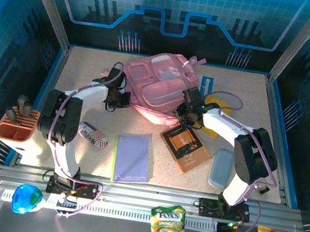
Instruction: Pack the student bag
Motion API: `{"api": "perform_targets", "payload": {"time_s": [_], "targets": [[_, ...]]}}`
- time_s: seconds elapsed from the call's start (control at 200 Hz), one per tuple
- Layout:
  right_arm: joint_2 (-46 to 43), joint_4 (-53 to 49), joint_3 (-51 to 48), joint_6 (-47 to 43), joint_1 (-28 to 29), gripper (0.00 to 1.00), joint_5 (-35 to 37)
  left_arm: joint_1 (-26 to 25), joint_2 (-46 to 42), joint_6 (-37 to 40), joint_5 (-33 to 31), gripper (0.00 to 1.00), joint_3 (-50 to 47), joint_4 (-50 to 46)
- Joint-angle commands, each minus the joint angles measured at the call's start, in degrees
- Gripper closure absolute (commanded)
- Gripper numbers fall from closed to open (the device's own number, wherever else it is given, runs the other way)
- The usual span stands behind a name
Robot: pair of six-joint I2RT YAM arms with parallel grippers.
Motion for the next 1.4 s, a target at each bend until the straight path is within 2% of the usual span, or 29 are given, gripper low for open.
{"api": "perform_targets", "payload": {"time_s": [0.0,0.12,0.31,0.57,0.635,0.715,0.76,0.855,0.945,1.041,1.211,1.331,1.351,1.391], "targets": [[-1.8,1.3,0.9,-2.8,-1.3,0.77,-0.2,3.8,1.9,-0.3,-2.7,1.0,3.5,0.4],[-0.6,1.6,2.8,-4.9,-1.0,0.77,-2.2,5.4,2.0,-0.6,-1.9,0.99,4.1,1.5],[3.6,2.9,7.7,-7.8,1.3,0.77,-6.2,6.0,-3.7,-3.4,-2.9,0.61,-0.1,1.9],[14.0,0.8,19.5,-10.1,6.8,0.72,-9.0,6.0,-16.8,-8.0,-5.6,0.41,-8.4,1.3],[16.4,-1.0,22.6,-11.8,7.5,0.63,-9.2,6.0,-18.7,-8.4,-4.3,0.39,-9.2,0.3],[17.8,-6.0,26.2,-14.8,7.7,0.4,-7.3,5.8,-20.4,-8.5,-1.5,0.37,-10.0,-0.1],[17.1,-8.5,26.7,-17.1,7.6,0.31,-5.4,5.5,-21.3,-8.8,-0.3,0.36,-10.5,-0.5],[11.8,-10.1,22.9,-22.6,7.2,0.16,-1.3,4.3,-22.8,-9.5,2.8,0.31,-11.3,-0.5],[4.9,-10.2,16.7,-29.3,6.4,0.08,2.4,1.4,-23.3,-11.2,3.7,0.26,-11.7,-0.6],[-2.5,-7.9,8.2,-36.1,4.6,0.0,3.5,-3.4,-22.2,-12.9,5.4,0.25,-11.0,0.1],[-11.4,-3.9,-4.7,-40.4,-0.8,0.0,1.4,-12.2,-19.5,-21.2,5.8,0.22,-10.9,3.9],[-13.0,-3.5,-8.4,-43.0,-4.0,0.0,-2.7,-17.9,-18.3,-29.2,4.3,0.21,-12.5,8.8],[-12.9,-3.8,-8.6,-43.2,-4.5,0.03,-3.3,-18.8,-18.1,-30.3,4.2,0.16,-12.9,9.9],[-12.4,-4.5,-8.7,-42.9,-5.5,0.05,-4.0,-21.0,-17.5,-32.4,3.7,0.16,-13.5,11.8]]}}
